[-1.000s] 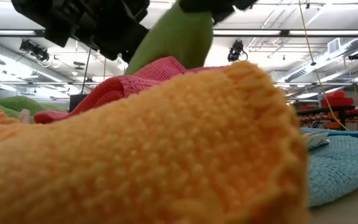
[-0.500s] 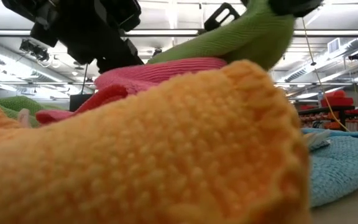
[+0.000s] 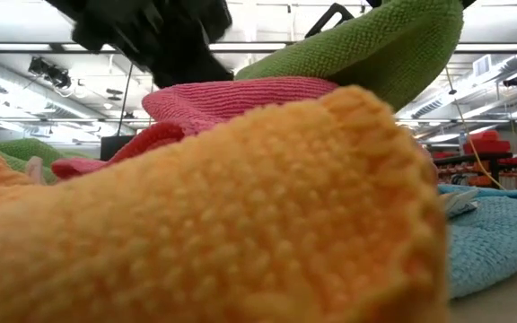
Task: Fold microfiber towels
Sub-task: Fold the top green towel
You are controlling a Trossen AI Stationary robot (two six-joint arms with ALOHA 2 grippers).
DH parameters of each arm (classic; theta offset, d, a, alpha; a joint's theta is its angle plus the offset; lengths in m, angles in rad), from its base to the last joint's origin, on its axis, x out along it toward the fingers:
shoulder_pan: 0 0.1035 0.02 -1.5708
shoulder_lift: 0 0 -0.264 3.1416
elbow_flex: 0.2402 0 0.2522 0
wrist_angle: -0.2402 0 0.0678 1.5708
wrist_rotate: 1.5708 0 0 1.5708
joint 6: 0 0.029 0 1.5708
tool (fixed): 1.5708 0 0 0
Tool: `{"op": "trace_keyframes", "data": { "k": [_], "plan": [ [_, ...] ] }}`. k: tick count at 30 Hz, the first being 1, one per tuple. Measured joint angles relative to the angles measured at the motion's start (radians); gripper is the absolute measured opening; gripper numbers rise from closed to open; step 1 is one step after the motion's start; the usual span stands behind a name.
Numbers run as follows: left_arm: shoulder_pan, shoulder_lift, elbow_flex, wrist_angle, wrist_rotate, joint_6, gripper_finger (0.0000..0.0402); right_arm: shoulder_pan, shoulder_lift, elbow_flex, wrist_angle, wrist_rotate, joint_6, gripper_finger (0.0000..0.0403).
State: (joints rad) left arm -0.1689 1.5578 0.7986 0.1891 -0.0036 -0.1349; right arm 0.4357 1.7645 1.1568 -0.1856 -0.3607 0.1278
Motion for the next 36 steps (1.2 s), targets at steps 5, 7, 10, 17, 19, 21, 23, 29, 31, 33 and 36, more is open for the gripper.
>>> {"op": "trace_keyframes", "data": {
  "k": [5, 7, 10, 17, 19, 21, 23, 29, 31, 33, 36],
  "plan": [
    [0.046, 0.000, 0.000, -0.040, 0.094, 0.013, 0.0178, 0.006, 0.000, 0.000, 0.000, 0.047, -0.023, 0.0008],
    [0.052, 0.000, 0.000, -0.047, 0.108, 0.023, 0.0186, 0.005, 0.000, 0.000, 0.000, 0.049, -0.031, 0.0008],
    [0.062, 0.000, 0.000, -0.062, 0.107, 0.053, 0.0196, 0.005, 0.000, 0.000, 0.000, 0.050, -0.034, 0.0008],
    [0.094, 0.015, 0.002, -0.081, 0.113, 0.087, 0.0202, 0.005, 0.000, 0.000, 0.020, 0.050, -0.043, 0.0008],
    [0.101, 0.026, 0.000, -0.095, 0.146, 0.087, 0.0199, 0.005, 0.000, 0.000, 0.021, 0.050, -0.045, 0.0008],
    [0.102, 0.047, 0.003, -0.089, 0.162, 0.075, 0.0195, 0.005, 0.000, 0.000, 0.024, 0.050, -0.048, 0.0008],
    [0.101, 0.065, 0.001, -0.093, 0.165, 0.068, 0.0193, 0.005, 0.000, 0.000, 0.031, 0.051, -0.053, 0.0008],
    [0.100, 0.081, 0.001, -0.091, 0.166, 0.073, 0.0183, 0.005, 0.000, 0.000, 0.031, 0.053, -0.057, 0.0008],
    [0.097, 0.081, 0.001, -0.091, 0.166, 0.076, 0.0166, 0.005, 0.000, 0.000, 0.032, 0.053, -0.058, 0.0008],
    [0.091, 0.080, 0.001, -0.091, 0.166, 0.077, 0.0140, 0.005, 0.000, 0.000, 0.032, 0.053, -0.060, 0.0008],
    [0.079, 0.080, 0.001, -0.092, 0.166, 0.093, 0.0087, 0.005, 0.000, 0.000, 0.031, 0.053, -0.061, 0.0008]
  ]
}}
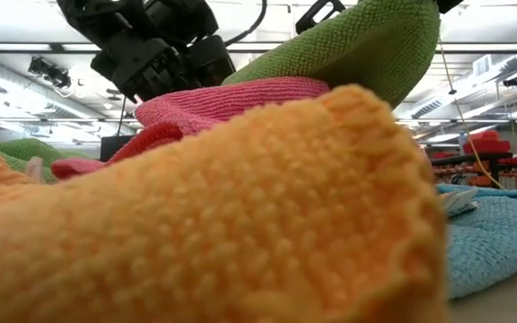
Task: Fold microfiber towels
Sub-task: Fold the top green towel
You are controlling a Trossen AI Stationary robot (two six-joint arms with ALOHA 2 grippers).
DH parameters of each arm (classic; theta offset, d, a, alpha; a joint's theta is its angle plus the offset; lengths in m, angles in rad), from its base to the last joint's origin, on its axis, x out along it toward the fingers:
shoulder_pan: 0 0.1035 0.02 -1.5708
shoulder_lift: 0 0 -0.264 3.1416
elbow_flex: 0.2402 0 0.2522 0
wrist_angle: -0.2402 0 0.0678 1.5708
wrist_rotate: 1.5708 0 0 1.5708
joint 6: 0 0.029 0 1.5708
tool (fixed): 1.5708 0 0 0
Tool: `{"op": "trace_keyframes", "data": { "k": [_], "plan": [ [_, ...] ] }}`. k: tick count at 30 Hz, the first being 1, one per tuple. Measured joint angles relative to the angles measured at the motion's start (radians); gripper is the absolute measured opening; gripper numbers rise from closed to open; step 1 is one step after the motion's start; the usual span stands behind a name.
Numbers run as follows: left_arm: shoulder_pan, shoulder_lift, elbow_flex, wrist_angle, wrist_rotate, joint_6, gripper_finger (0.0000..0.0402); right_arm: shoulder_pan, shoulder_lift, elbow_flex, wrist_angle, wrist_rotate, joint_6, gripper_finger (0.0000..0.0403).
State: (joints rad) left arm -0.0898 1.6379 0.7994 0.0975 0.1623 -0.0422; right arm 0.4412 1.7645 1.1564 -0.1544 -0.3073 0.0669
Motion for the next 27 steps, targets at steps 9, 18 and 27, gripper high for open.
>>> {"op": "trace_keyframes", "data": {
  "k": [9, 18, 27],
  "plan": [
    [-0.050, -0.128, 0.000, -0.026, -0.017, 0.016, 0.0018, -0.006, -0.041, 0.043, -0.161, 0.114, -0.003, 0.0008],
    [-0.050, -0.386, 0.000, -0.051, -0.147, 0.035, 0.0015, -0.031, -0.230, 0.050, -0.284, 0.367, -0.034, 0.0008],
    [-0.050, -0.510, 0.000, -0.049, -0.237, 0.101, 0.0008, -0.088, -0.338, 0.050, -0.339, 0.447, -0.060, 0.0008]
  ]
}}
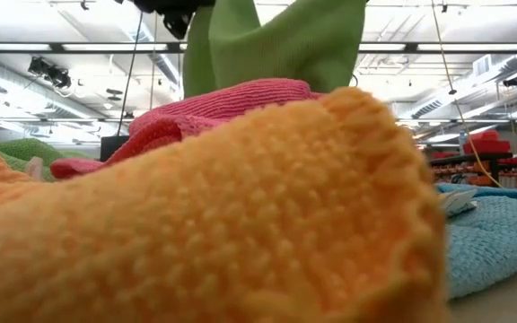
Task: Fold microfiber towels
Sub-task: Fold the top green towel
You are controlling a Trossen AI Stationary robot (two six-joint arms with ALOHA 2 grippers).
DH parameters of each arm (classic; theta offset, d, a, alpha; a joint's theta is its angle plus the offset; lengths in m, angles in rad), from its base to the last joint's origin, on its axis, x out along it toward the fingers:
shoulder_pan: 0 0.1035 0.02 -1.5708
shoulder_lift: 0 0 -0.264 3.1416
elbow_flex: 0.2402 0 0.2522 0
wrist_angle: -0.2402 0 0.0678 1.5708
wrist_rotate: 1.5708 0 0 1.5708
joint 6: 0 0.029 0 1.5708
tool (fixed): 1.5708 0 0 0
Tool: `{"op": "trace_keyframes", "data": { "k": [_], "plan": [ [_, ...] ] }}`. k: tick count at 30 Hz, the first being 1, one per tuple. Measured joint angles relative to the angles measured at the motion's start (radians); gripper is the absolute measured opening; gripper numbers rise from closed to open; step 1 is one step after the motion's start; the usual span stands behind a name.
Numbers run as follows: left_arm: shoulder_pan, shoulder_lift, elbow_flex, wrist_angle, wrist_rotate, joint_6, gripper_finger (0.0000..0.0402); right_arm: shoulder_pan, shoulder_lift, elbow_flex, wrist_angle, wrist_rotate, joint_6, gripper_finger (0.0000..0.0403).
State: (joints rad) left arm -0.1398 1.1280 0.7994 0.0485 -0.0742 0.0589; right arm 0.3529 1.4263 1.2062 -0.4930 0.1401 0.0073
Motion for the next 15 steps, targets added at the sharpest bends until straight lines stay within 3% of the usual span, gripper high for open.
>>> {"op": "trace_keyframes", "data": {
  "k": [8, 15],
  "plan": [
    [0.002, -0.080, 0.049, 0.028, -0.140, 0.098, 0.0022, -0.052, -0.126, 0.000, 0.026, 0.152, -0.076, 0.0008],
    [0.009, -0.068, 0.185, 0.022, -0.217, 0.252, 0.0009, -0.118, -0.235, 0.000, 0.095, 0.157, -0.159, 0.0008]
  ]
}}
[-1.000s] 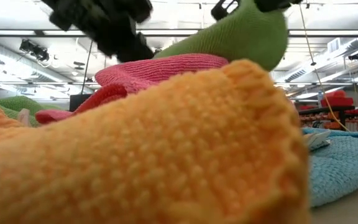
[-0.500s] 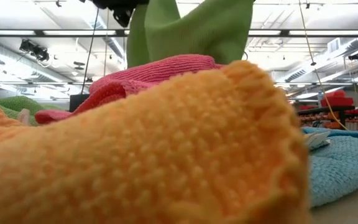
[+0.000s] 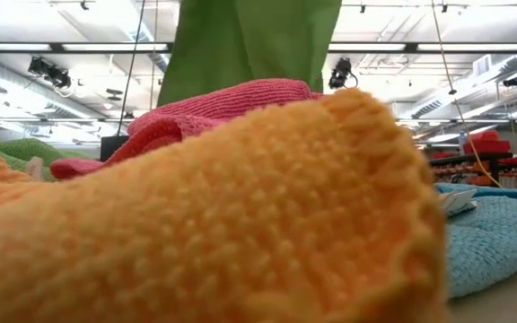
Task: Fold microfiber towels
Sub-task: Fold the top green towel
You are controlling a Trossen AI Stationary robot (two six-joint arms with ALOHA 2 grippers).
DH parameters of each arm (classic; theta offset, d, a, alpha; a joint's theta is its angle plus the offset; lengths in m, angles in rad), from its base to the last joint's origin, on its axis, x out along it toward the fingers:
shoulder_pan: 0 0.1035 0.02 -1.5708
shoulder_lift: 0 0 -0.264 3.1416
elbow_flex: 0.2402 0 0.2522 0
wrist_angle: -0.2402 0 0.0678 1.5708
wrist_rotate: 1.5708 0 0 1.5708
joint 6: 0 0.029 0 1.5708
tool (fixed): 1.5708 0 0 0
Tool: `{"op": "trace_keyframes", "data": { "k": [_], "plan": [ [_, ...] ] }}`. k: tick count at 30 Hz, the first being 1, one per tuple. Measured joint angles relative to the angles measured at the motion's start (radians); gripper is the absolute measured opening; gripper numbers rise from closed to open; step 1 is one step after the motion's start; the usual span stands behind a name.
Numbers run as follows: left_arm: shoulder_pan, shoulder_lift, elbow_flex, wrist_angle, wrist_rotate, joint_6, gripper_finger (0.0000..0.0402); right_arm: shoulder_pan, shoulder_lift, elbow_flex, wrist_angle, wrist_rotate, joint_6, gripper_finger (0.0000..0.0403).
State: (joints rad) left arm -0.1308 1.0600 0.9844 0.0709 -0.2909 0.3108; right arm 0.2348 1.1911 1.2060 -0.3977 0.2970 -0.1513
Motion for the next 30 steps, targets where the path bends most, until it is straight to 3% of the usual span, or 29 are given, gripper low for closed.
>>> {"op": "trace_keyframes", "data": {
  "k": [5, 10, 17, 23, 30],
  "plan": [
    [0.026, -0.002, 0.116, 0.000, -0.101, 0.085, 0.0026, -0.064, -0.057, 0.013, 0.022, 0.000, -0.053, 0.0008],
    [0.075, 0.000, 0.196, -0.025, -0.108, 0.096, 0.0020, -0.111, -0.082, 0.086, 0.007, 0.000, -0.113, 0.0008],
    [0.158, 0.000, 0.208, -0.060, -0.107, 0.083, 0.0015, -0.187, -0.066, 0.221, -0.079, -0.018, -0.211, 0.0008],
    [0.140, 0.037, 0.207, -0.210, 0.033, 0.025, 0.0026, -0.218, -0.030, 0.187, -0.152, -0.193, -0.102, 0.0008],
    [0.030, 0.107, 0.208, -0.401, 0.133, -0.109, 0.0010, -0.110, 0.020, 0.079, -0.217, -0.315, 0.058, 0.0008]
  ]
}}
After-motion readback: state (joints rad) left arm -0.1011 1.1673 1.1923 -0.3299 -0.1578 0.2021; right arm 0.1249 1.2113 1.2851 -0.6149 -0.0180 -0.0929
